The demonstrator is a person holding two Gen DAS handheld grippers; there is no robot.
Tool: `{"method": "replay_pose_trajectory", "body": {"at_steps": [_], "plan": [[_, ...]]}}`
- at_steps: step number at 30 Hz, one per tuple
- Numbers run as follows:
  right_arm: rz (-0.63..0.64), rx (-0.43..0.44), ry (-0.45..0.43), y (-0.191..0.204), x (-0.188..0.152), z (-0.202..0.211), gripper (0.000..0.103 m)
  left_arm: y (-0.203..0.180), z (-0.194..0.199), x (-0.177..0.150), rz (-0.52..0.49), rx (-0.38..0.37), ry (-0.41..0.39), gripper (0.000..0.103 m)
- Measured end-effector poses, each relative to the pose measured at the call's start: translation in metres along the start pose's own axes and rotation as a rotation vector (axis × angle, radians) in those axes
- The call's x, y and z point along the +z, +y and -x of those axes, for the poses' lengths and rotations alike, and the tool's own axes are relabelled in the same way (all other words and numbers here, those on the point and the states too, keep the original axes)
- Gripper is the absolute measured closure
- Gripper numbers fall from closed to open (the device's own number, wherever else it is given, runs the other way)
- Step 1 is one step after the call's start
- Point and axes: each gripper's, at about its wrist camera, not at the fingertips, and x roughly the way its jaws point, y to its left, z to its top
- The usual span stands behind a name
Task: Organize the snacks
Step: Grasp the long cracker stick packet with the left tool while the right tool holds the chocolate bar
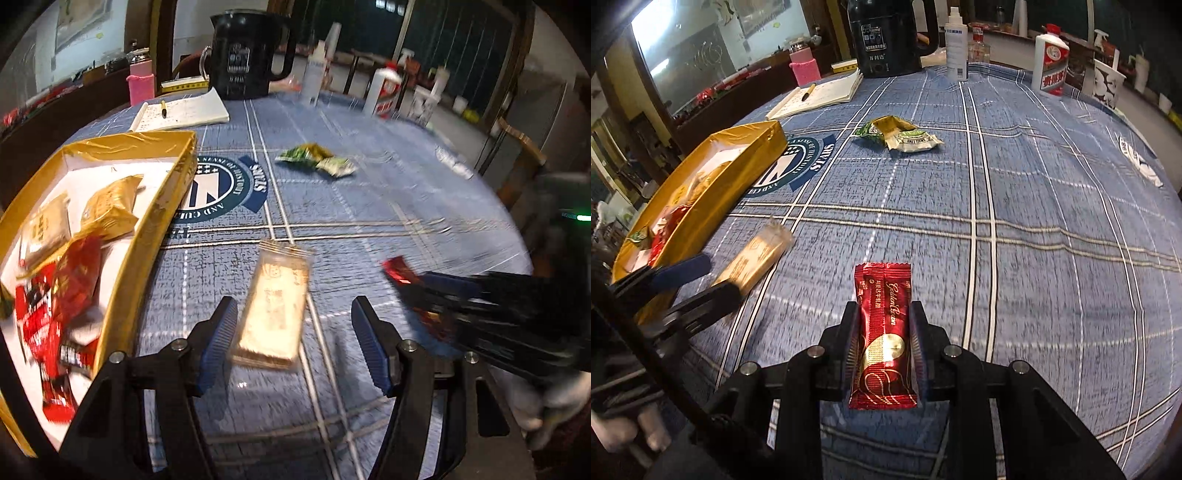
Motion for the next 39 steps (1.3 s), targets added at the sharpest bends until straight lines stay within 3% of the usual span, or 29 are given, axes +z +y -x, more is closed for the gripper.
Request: {"method": "replay_pose_trajectory", "body": {"at_steps": [3, 7, 8, 9, 10, 19, 29, 39], "plan": [[-0.016, 0.027, -0.007, -0.005, -0.005, 0.004, 0.077, -0.006, -0.012, 0.0, -0.047, 0.032, 0.034, 0.033], [-0.027, 0.048, -0.012, -0.009, -0.01, 0.008, 0.077, -0.009, -0.02, 0.0, -0.081, 0.063, 0.036, 0.035], [-0.028, 0.051, -0.014, -0.009, -0.012, 0.008, 0.077, -0.009, -0.02, 0.0, -0.08, 0.064, 0.035, 0.04], [-0.031, 0.055, -0.016, -0.01, -0.014, 0.01, 0.077, -0.009, -0.018, 0.0, -0.083, 0.087, 0.029, 0.06], [-0.034, 0.058, -0.017, -0.011, -0.015, 0.011, 0.077, -0.01, -0.018, 0.0, -0.088, 0.1, 0.027, 0.068], [-0.064, 0.079, -0.024, -0.013, -0.029, 0.02, 0.077, -0.01, 0.0, -0.012, -0.002, 0.048, -0.008, 0.068], [-0.121, 0.124, -0.075, -0.009, -0.046, 0.051, 0.077, -0.008, 0.066, -0.025, 0.078, -0.003, -0.147, 0.068], [-0.07, 0.15, -0.147, 0.025, -0.05, 0.077, 0.077, 0.003, 0.107, -0.032, 0.107, -0.051, -0.248, 0.068]]}}
